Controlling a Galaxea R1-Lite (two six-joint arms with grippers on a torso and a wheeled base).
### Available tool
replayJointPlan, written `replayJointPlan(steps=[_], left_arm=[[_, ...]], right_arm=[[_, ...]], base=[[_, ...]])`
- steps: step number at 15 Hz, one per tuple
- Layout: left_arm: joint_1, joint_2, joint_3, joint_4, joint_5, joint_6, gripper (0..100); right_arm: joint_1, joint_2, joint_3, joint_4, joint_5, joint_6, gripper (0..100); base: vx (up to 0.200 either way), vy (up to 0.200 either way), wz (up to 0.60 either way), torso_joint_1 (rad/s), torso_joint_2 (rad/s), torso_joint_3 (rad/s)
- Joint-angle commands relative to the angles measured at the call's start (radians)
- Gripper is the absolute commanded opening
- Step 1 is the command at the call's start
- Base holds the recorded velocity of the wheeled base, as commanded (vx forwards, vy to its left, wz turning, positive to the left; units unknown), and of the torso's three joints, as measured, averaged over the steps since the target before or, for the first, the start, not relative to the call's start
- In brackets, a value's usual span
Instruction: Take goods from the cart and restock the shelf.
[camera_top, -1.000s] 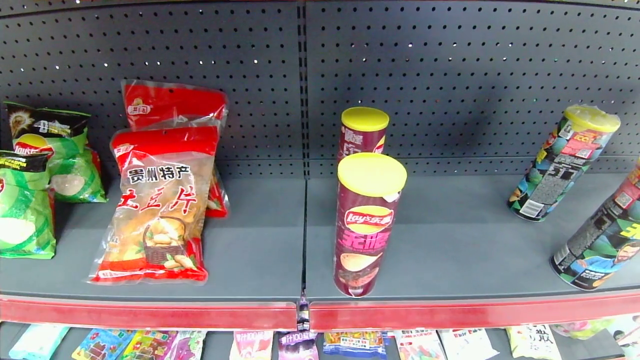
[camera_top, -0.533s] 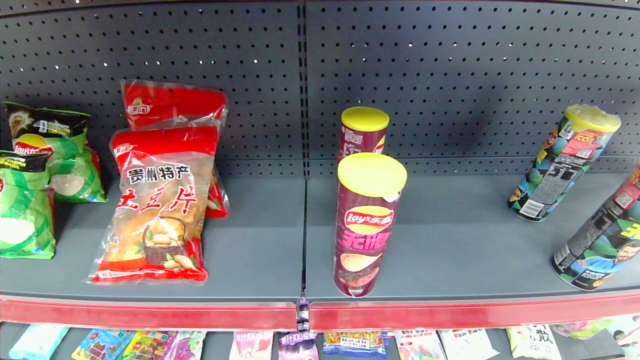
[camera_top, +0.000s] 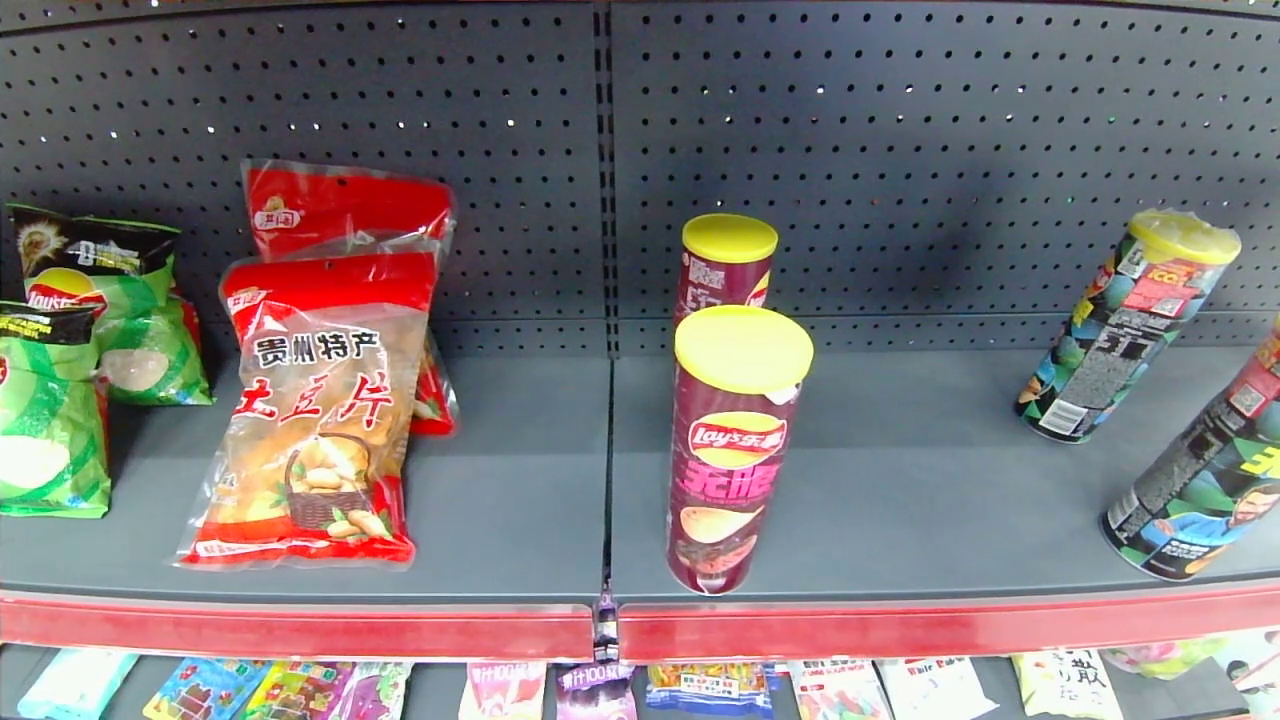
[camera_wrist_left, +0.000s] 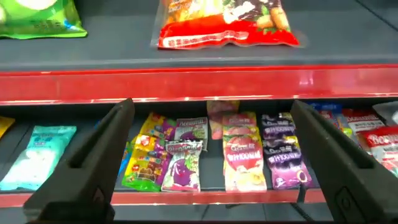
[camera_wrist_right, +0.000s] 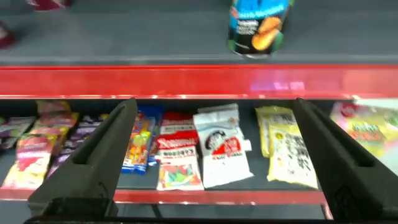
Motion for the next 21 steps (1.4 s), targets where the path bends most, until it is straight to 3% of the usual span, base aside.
replayJointPlan(steps=[1,3,5,11,14,18,21], left_arm=[[-0.073,-0.036,0.000,-0.002,0.004,-0.010,100],[-0.058,-0.073,0.002,-0.002,0.013,-0.006,100],[-0.058,-0.073,0.000,-0.002,0.061,-0.007,100],[-0.058,-0.073,0.002,-0.003,0.061,-0.003,100],[-0.058,-0.073,0.002,-0.003,0.062,-0.006,100],[-0.058,-0.073,0.002,-0.003,0.062,-0.004,100],[-0.058,-0.073,0.002,-0.003,0.062,-0.004,100]], right_arm=[[0.005,-0.023,0.001,0.000,-0.008,-0.002,100],[0.005,-0.023,0.001,0.000,-0.026,-0.002,100],[0.005,-0.023,0.001,0.000,-0.031,0.000,100],[0.005,-0.024,0.001,0.000,-0.031,0.000,100],[0.005,-0.023,0.001,0.000,-0.031,0.000,100],[0.005,-0.023,0.001,0.000,-0.031,0.000,100],[0.005,-0.023,0.001,0.000,-0.029,0.000,100]], base=[[0.000,0.000,0.00,0.000,0.00,0.000],[0.000,0.000,0.00,0.000,0.00,0.000],[0.000,0.000,0.00,0.000,0.00,0.000],[0.000,0.000,0.00,0.000,0.00,0.000],[-0.200,0.000,0.00,0.009,0.01,0.001],[0.000,0.000,0.00,0.000,0.00,0.000],[0.000,-0.200,0.00,0.007,0.00,0.006]])
